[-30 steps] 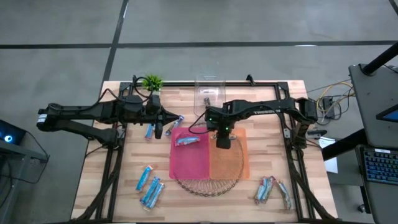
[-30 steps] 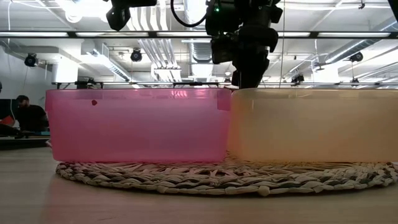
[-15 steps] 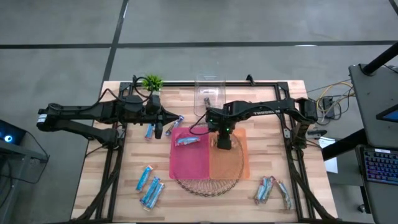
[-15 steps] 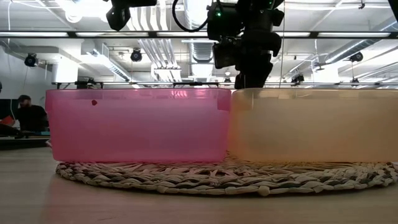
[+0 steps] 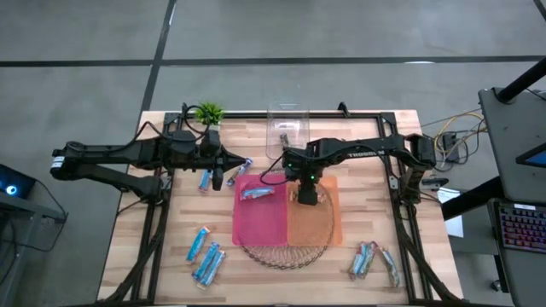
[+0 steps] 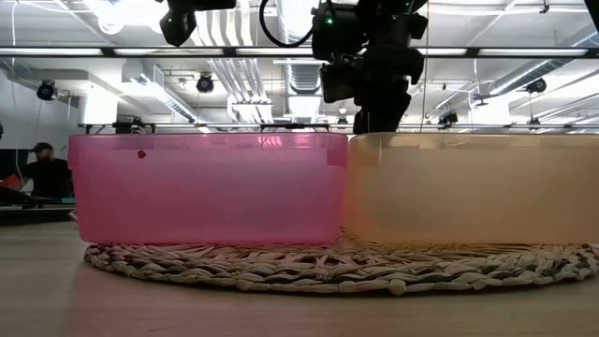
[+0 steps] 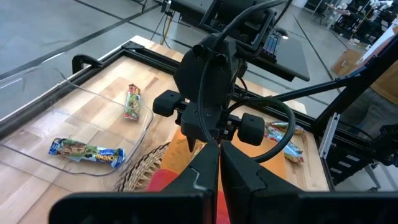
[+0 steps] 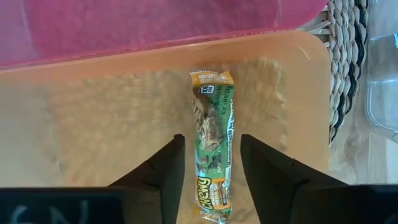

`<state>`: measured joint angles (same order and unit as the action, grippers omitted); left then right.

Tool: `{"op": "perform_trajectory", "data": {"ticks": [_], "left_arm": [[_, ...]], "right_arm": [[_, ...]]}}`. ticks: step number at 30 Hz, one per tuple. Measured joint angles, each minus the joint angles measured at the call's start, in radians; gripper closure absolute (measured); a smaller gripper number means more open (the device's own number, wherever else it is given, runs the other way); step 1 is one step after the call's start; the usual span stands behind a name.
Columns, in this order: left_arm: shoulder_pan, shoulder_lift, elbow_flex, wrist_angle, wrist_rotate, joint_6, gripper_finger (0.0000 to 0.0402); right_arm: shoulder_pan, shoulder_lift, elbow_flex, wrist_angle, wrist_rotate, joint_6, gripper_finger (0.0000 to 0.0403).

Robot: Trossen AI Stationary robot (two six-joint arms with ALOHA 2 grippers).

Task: Pick and place Granola Bars by type
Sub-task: Put the red granola bar into the red bin

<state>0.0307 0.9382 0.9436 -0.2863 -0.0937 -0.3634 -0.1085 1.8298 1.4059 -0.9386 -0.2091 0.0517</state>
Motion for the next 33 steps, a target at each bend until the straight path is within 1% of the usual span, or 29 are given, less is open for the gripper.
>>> {"op": "perform_trajectory", "data": {"ticks": [4,10,13,15,21,27,30,33], "left_arm": [[0.0,0.0,0.0,0.0,0.0,0.0,0.0402],[-0.001,0.0,0.0,0.0,0.0,0.0,0.0402],[-0.001,0.0,0.0,-0.001,0.0,0.0,0.0402],[-0.001,0.0,0.0,-0.003,0.0,0.0,0.0402],[-0.001,-0.009,0.0,-0.008,0.0,-0.004,0.0402],[-0.001,-0.037,0.0,-0.013,0.024,-0.01,0.0402],[-0.001,-0.045,0.016,-0.059,0.024,-0.01,0.0402],[-0.001,-0.046,0.056,-0.156,0.024,-0.011,0.0402]], "right_arm": [[0.002,-0.006,0.0,-0.001,-0.004,0.0,0.0296],[0.012,-0.024,0.002,-0.024,-0.01,-0.009,0.0359],[0.018,-0.047,0.006,-0.027,-0.05,-0.046,0.0387],[0.019,-0.069,0.006,-0.025,-0.078,-0.052,0.0392],[0.019,-0.166,0.006,-0.027,-0.081,-0.048,0.0394],[0.021,-0.297,0.006,-0.025,-0.082,0.026,0.0394],[0.021,-0.364,0.006,-0.02,-0.081,0.063,0.0394],[0.021,-0.42,0.006,-0.019,-0.08,0.073,0.0394]]}}
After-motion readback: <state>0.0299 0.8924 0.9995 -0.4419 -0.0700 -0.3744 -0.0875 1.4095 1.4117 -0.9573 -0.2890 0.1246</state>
